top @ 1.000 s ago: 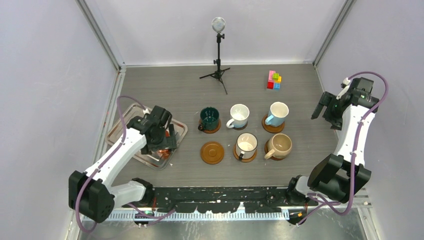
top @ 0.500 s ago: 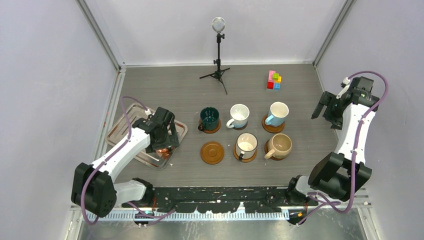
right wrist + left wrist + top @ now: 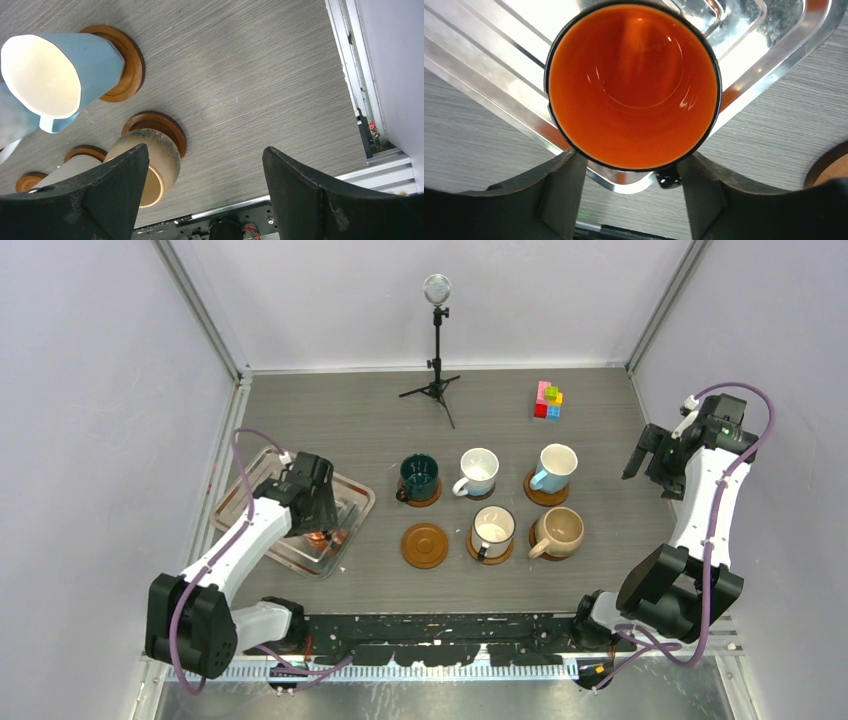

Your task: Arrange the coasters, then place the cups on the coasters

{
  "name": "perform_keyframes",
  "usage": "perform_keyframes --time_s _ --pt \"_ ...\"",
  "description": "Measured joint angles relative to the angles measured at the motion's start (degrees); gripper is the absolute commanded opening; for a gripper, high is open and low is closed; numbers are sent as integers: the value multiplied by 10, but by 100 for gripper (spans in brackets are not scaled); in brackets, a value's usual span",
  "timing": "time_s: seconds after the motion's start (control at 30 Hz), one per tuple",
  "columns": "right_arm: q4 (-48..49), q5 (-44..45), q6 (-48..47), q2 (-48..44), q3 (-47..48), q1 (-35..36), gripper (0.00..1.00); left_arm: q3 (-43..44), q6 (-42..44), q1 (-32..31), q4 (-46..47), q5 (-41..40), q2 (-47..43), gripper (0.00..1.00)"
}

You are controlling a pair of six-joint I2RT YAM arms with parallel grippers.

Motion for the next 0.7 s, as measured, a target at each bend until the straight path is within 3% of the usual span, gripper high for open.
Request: perform_keyframes --time_s 0.2,0.43,0.7 --pt "-1 0 -2 0 -5 0 88 -5 52 42 33 17 -5 61" --pt "-1 0 -3 0 -5 0 88 -16 90 44 80 37 17 62" --pt "-1 0 -3 0 -5 0 88 -28 109 51 123 56 40 48"
